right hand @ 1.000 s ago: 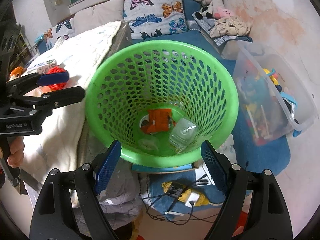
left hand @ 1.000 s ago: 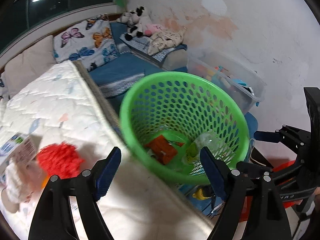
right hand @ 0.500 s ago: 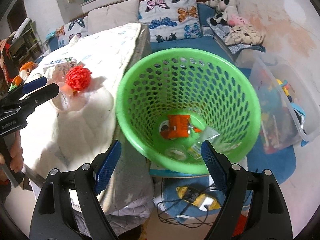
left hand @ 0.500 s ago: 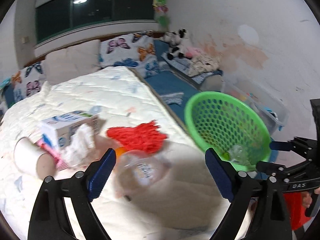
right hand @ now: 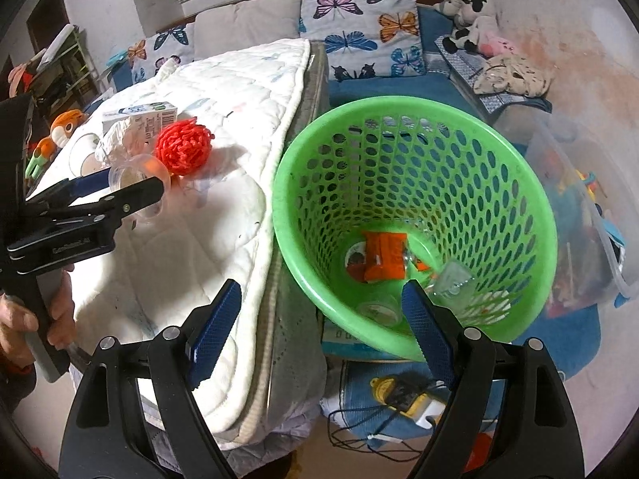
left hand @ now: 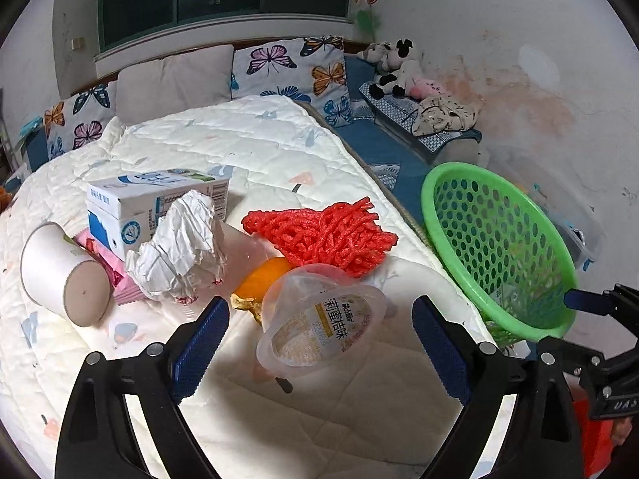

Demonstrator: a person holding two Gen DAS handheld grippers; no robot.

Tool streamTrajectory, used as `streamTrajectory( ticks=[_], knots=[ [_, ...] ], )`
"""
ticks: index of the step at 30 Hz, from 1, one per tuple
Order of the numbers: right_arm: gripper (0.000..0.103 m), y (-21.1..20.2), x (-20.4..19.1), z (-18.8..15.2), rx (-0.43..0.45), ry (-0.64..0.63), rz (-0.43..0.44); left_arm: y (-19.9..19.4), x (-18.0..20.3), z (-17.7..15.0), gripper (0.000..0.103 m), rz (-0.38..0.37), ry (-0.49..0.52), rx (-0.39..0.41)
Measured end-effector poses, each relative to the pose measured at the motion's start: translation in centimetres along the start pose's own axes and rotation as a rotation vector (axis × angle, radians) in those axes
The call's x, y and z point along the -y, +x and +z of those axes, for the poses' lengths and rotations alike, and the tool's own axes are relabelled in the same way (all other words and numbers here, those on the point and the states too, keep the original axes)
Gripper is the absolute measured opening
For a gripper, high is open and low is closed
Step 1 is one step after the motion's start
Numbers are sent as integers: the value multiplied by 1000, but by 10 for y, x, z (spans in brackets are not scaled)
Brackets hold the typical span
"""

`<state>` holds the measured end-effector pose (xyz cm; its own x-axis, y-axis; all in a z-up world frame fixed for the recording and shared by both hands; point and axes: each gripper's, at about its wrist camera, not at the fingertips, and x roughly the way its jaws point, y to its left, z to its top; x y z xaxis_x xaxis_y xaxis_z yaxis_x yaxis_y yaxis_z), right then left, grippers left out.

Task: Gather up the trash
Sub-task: 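Grasp a second clear plastic cup with the left gripper, then grasp the red mesh netting with the right gripper while the left gripper holds the cup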

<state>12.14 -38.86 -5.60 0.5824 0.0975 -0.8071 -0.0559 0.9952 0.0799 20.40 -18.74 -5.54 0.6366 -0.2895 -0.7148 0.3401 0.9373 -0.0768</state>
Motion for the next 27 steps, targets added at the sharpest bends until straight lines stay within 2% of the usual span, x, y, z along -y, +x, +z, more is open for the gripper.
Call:
streamTrajectory(
  ticks=[7,13,20,27],
  knots=[
    [85,4,-7,1,2,-29,-9,6,-4,-2,89,4,-58,-10],
    [85,6,-9,3,0,-28,0,9,-10,-4,79,-7,-89,-16],
    [85,6,-14,5,2,-38,8,4,-10,-5,64,-60,-101,-12],
    [85,6,-23,11,12,-48,22,-12,-16,-7,63,-91,-111,2]
  ],
)
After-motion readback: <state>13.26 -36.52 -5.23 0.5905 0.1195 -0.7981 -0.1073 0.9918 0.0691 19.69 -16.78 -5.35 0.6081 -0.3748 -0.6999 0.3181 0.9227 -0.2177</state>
